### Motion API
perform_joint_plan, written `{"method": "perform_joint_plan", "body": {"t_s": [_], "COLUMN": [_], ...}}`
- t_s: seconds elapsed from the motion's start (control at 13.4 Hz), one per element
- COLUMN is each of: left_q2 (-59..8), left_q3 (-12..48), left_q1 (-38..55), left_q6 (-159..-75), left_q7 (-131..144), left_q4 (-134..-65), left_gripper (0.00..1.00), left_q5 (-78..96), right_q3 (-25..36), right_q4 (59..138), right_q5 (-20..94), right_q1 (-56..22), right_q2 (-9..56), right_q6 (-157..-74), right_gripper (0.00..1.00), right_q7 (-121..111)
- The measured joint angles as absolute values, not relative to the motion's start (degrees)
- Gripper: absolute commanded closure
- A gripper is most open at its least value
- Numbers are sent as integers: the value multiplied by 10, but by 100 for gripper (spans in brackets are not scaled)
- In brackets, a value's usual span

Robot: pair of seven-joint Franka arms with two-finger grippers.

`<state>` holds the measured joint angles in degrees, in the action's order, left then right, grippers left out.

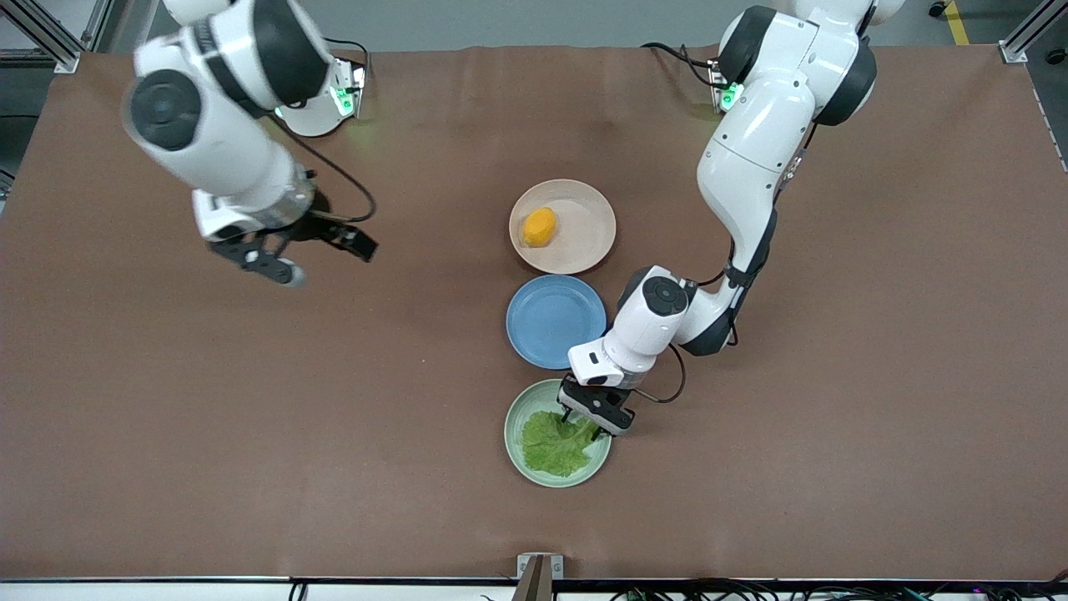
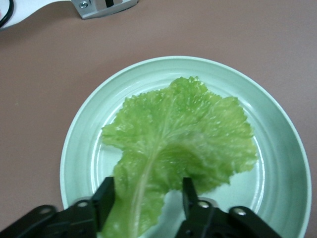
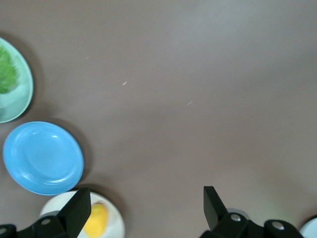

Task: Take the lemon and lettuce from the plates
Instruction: 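Lift the lettuce with the left gripper while the right gripper grasps the lemon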

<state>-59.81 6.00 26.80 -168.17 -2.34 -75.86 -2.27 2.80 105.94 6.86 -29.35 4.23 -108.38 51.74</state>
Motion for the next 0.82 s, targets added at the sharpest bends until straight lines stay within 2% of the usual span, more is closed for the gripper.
{"method": "perform_joint_plan", "body": {"t_s": [0.07, 0.15, 0.22, 0.6, 0.82], "left_q2": [-598, -598, -598, -562, -451], "left_q3": [60, 60, 60, 58, 60], "left_q1": [268, 268, 268, 258, 214], "left_q6": [-1682, -1682, -1684, -1684, -1633], "left_q7": [-31, -34, -35, -18, 12], "left_q4": [-758, -756, -753, -759, -845], "left_gripper": [88, 96, 99, 97, 97], "left_q5": [-23, -23, -23, -23, -23], "right_q3": [28, 27, 27, 28, 29], "right_q4": [1081, 1099, 1109, 1115, 1113], "right_q5": [69, 69, 69, 68, 68], "right_q1": [-329, -364, -395, -496, -544], "right_q2": [46, 56, 72, 186, 230], "right_q6": [-1122, -1154, -1183, -1344, -1382], "right_gripper": [0, 0, 0, 0, 0], "right_q7": [565, 608, 645, 792, 840]}}
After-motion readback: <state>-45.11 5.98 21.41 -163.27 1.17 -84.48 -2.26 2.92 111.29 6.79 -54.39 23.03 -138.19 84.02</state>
